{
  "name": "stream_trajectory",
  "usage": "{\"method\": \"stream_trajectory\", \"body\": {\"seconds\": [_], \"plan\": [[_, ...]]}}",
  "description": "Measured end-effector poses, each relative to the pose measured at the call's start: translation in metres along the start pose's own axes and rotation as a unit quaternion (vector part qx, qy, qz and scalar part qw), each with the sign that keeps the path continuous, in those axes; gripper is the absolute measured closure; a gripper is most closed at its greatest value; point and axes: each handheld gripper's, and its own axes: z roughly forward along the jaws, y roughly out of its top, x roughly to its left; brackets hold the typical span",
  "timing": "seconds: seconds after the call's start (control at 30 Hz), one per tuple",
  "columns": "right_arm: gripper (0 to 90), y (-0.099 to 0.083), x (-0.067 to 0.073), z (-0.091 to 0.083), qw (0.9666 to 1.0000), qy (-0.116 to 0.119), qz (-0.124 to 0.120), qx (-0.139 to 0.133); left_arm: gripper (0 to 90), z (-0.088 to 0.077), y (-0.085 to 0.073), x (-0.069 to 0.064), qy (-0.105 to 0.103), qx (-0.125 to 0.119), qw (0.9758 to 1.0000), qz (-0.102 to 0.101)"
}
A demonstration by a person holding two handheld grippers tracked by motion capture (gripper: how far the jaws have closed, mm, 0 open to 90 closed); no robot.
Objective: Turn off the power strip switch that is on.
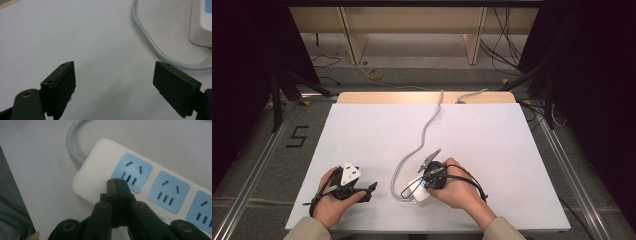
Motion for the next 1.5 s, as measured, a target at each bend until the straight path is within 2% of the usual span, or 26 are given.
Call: {"method": "stream_trajectory", "body": {"seconds": [1.0, 1.17, 1.5], "plan": [[90.0, -0.0009, 0.0032, 0.0004, 0.9999, -0.009, 0.006, 0.000, 18.0, -0.0005, 0.0000, -0.0004, 0.001, -0.001, 1.0000, -0.001], [90.0, -0.0016, 0.0028, 0.0007, 0.9999, -0.012, 0.001, -0.002, 18.0, -0.0007, 0.0000, -0.0004, 0.001, -0.001, 1.0000, -0.001], [90.0, -0.0024, 0.0029, 0.0015, 1.0000, -0.008, 0.004, -0.002, 18.0, -0.0007, 0.0001, -0.0006, 0.001, 0.000, 1.0000, 0.000]]}}
